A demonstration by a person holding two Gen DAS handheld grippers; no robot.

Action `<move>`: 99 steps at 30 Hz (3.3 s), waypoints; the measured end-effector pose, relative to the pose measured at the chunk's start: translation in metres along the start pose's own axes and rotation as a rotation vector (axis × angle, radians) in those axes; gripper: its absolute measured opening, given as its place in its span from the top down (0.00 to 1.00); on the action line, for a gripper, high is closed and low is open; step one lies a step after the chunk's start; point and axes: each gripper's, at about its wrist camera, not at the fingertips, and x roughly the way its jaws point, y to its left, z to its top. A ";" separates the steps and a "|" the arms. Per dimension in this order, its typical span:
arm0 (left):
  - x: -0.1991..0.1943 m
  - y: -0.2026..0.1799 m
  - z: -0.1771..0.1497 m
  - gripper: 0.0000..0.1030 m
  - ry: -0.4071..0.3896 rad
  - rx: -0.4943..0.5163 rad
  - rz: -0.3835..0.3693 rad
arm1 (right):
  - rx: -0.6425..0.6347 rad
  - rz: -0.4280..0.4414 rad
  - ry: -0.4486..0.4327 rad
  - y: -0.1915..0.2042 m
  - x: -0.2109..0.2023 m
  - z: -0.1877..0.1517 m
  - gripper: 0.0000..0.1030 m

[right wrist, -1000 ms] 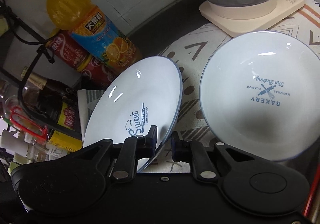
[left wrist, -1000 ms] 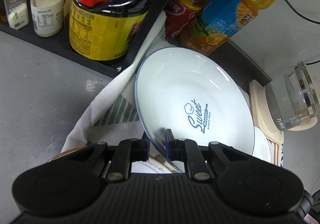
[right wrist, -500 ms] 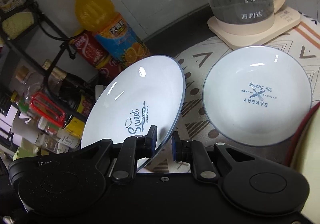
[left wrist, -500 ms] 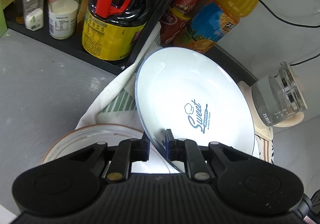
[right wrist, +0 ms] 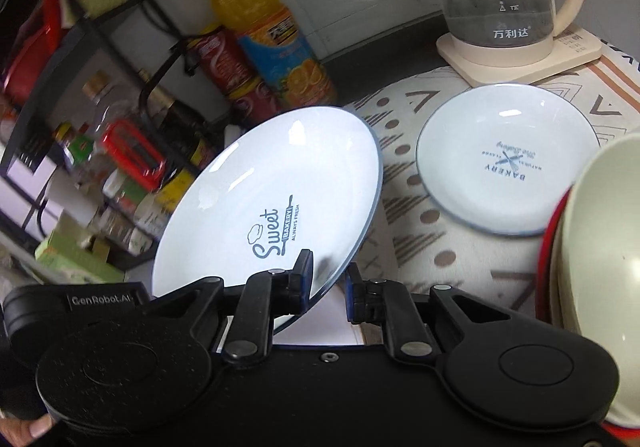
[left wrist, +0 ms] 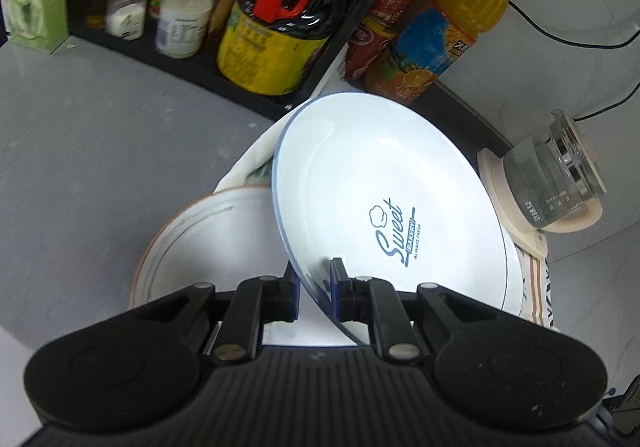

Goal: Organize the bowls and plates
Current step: 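Lift the 'Sweet' plate and carry it over the flower-pattern plate, then lower the 'Sweet' plate onto the flower plate and open both tools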

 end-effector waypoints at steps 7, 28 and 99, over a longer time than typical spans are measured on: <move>-0.013 0.018 -0.029 0.87 0.016 -0.036 0.017 | -0.048 -0.006 0.029 0.003 -0.011 -0.023 0.85; -0.017 0.045 -0.061 0.85 0.116 -0.053 0.047 | -0.083 -0.053 0.092 0.009 -0.017 -0.056 0.85; -0.024 0.072 -0.002 0.73 0.072 -0.105 0.170 | -0.173 -0.122 0.157 0.024 0.013 -0.031 0.67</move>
